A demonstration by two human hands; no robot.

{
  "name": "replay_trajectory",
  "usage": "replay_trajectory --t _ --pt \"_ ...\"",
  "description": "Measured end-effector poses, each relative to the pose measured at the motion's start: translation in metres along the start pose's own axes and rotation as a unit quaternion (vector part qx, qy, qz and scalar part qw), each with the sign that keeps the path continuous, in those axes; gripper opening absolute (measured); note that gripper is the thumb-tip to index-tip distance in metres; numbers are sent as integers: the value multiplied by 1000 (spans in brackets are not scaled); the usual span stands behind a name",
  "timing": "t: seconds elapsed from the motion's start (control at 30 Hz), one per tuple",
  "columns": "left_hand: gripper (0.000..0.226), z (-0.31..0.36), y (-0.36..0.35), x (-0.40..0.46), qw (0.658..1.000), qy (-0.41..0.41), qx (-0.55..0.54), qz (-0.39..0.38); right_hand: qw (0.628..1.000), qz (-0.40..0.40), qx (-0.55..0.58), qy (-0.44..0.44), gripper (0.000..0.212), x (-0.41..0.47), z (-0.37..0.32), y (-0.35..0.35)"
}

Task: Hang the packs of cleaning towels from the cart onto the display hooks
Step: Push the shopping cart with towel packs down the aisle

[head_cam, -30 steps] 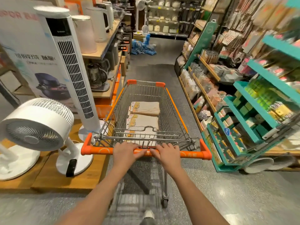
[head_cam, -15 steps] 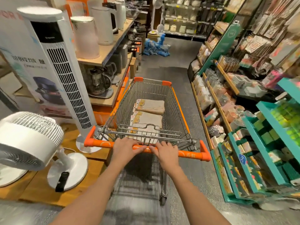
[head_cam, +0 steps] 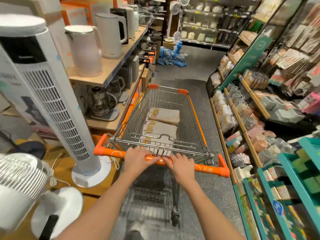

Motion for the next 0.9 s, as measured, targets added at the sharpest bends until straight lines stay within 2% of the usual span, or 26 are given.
replay_trajectory --t 0.17,0.33,0.57,0.9 --pt "67 -7 -11 71 999 -16 22 -28 1000 -22 0 -8 51 70 13 1" --pt "72 -15 -20 137 999 -22 18 -17 999 -32 5 -27 53 133 25 4" --pt "70 -27 -29 225 999 -28 10 12 998 -46 7 -41 56 221 40 4" --pt "62 -40 -41 353 999 -46 26 -6 999 -32 10 -41 58 347 65 4"
Point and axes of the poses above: each hand's wrist, its own x-axis towards the middle knuckle, its own y-axis out of the back of the hand, z = x × y, the point moved 9 cm from there along x, towards the middle knuckle, and after that the axes turned 8 degrees about x, right-handed, at the moved point
